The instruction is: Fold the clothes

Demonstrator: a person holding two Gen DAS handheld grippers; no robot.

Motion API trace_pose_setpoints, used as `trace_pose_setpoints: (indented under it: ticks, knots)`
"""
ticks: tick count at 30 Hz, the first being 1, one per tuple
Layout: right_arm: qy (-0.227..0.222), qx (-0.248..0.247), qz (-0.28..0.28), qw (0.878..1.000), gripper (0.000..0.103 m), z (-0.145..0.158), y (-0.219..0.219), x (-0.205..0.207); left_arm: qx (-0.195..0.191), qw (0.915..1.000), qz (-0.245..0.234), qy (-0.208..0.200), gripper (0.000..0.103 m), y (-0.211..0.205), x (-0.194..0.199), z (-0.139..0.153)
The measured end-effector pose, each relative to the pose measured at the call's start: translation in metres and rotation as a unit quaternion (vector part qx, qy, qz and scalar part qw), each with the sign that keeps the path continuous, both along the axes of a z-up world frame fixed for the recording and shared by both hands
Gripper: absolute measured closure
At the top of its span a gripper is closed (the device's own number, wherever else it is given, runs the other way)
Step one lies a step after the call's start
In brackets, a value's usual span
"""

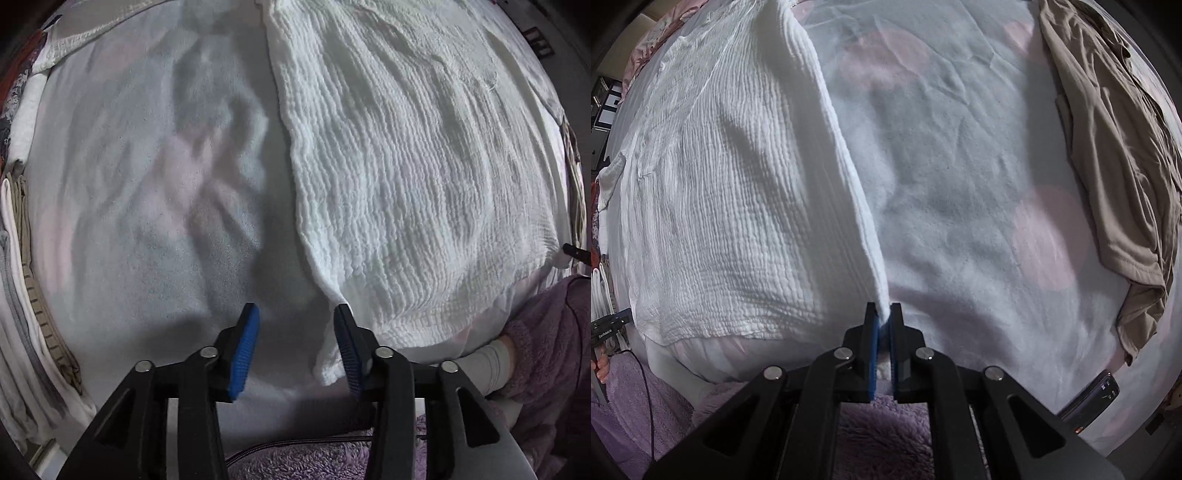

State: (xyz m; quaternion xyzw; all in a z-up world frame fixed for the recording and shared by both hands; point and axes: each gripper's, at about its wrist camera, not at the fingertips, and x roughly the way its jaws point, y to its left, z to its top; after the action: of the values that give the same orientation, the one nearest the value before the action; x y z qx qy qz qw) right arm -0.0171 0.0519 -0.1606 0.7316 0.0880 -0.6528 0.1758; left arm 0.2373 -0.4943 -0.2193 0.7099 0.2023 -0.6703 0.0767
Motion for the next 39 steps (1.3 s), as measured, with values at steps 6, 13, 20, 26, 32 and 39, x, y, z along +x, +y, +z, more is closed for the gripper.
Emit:
trace_pose_setpoints:
  ticks: [6,13,20,26,32,39]
  knots:
    - [-0.004,-0.005,-0.002,1.0,0.095,0.004,0.001,0.002,0.005,0.9998,-0.011,-0.012,0.053,0.004,0.0,-0.007]
    - [-0.005,-0.013,0.002,1.0,0.095,0.01,0.001,0.006,-0.02,0.9967,-0.054,-0.058,0.081,0.025,-0.005,-0.021]
    - [-0.007,-0.044,0.013,0.999,0.099,0.034,0.007,0.012,-0.048,0.9967,-0.065,-0.005,0.097,0.018,0.009,0.028]
    - [-0.007,-0.008,0.041,0.999,0.099,0.023,0.017,-0.008,-0.095,0.9904,-0.077,-0.064,0.097,0.003,0.027,0.021]
    - [-0.029,0.012,0.035,0.999,0.095,0.009,0.017,-0.016,-0.065,0.9941,-0.044,-0.075,0.096,-0.013,0.035,0.001]
    - [0.026,-0.004,0.013,1.0,0.086,0.047,0.035,-0.023,-0.081,0.9965,0.006,-0.019,0.092,-0.057,0.041,0.034]
